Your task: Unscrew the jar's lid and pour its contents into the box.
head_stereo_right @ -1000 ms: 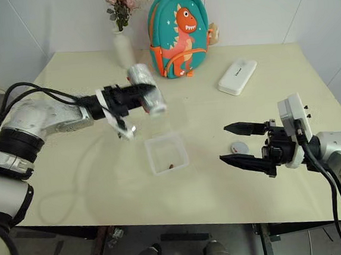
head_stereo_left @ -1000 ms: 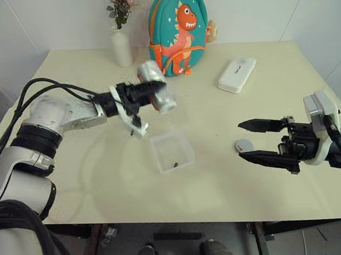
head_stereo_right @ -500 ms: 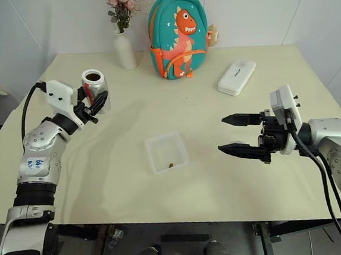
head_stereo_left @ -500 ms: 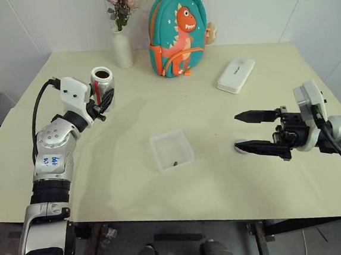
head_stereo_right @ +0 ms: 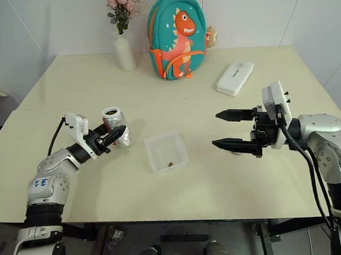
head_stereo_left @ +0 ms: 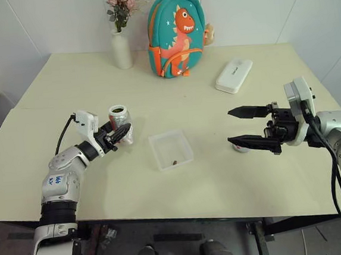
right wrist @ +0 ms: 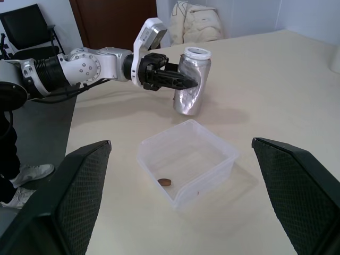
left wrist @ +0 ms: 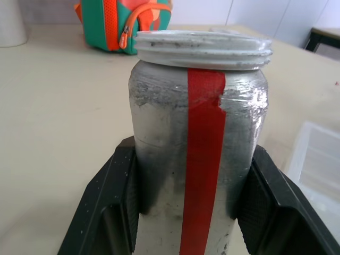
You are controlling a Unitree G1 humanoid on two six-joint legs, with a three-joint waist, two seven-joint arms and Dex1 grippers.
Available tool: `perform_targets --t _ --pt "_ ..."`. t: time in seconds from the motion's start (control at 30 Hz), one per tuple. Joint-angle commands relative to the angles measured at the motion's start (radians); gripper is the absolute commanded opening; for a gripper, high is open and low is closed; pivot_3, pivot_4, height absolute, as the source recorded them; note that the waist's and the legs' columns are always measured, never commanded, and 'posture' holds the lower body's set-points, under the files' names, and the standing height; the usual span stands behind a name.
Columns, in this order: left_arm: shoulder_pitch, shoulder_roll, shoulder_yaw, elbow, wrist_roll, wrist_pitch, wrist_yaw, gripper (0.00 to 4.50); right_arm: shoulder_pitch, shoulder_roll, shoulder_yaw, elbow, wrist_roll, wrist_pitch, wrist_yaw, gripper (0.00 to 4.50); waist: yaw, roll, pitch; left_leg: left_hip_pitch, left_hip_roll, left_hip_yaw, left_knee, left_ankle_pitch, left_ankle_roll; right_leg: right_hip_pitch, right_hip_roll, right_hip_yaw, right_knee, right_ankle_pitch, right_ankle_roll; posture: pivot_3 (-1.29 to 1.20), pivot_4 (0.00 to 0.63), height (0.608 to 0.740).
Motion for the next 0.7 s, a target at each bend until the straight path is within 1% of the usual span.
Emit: perform_targets --t 0.03,0.17,0.23,0.3,0.33,0.43,0.7 --pt "0.017 0.009 -0.01 0.01 0.048 -0.075 -0.034 1.98 0.006 0.001 -0.022 -0.03 0.01 -0.009 0.002 4.47 0.0 0.0 0.0 0.0 0.0 0.0 0.0 0.0 0.0 0.0 0.0 0.0 0.0 0.0 0.0 0.0 0.15 0.74" --pt "0.029 0.008 -0.015 0.009 0.075 -0.104 -0.05 1.98 0.002 -0.002 -0.022 -0.026 0.006 -0.008 0.001 4.47 0.0 0.0 0.0 0.0 0.0 0.0 0.0 0.0 0.0 0.0 0.0 0.0 -0.001 0.0 0.0 0.0 0.15 0.74" --pt "0.033 0.007 -0.007 0.009 0.082 -0.108 -0.044 2.7 -0.003 -0.003 -0.021 -0.018 0.003 -0.01 0.002 4.5 0.0 0.0 0.0 0.0 0.0 0.0 0.0 0.0 0.0 0.0 0.0 0.0 -0.001 0.0 0.0 0.0 0.15 0.74" --pt "0.05 0.01 0.005 -0.028 0.07 -0.087 -0.047 3.22 -0.013 -0.004 -0.018 -0.008 -0.003 -0.012 0.003 4.5 0.0 0.0 0.0 0.0 0.0 0.0 0.0 0.0 0.0 0.0 0.0 0.0 -0.001 0.0 0.0 0.0 0.15 0.74" --pt "0.057 0.013 0.008 -0.045 0.068 -0.08 -0.049 3.61 -0.019 -0.004 -0.016 -0.002 -0.006 -0.013 0.003 4.5 -0.001 0.0 0.0 0.0 0.0 0.0 0.0 0.0 0.0 0.0 0.0 0.0 -0.001 0.0 0.0 0.0 0.15 0.74" --pt "0.081 0.033 0.019 -0.094 0.065 -0.055 -0.046 4.44 -0.033 -0.003 -0.013 0.012 -0.014 -0.016 0.008 4.5 0.0 0.0 0.0 0.0 0.0 0.0 -0.001 0.0 0.0 0.0 0.0 0.0 -0.002 0.0 0.0 0.0 0.15 0.74" --pt "0.162 0.116 0.049 -0.233 0.033 0.04 -0.097 4.48 -0.081 0.012 0.009 0.072 -0.048 -0.045 0.032 4.5 -0.001 0.0 0.0 0.0 0.0 0.0 -0.004 0.0 0.0 0.0 -0.001 0.0 -0.005 0.0 0.0 0.0 0.15 0.74"
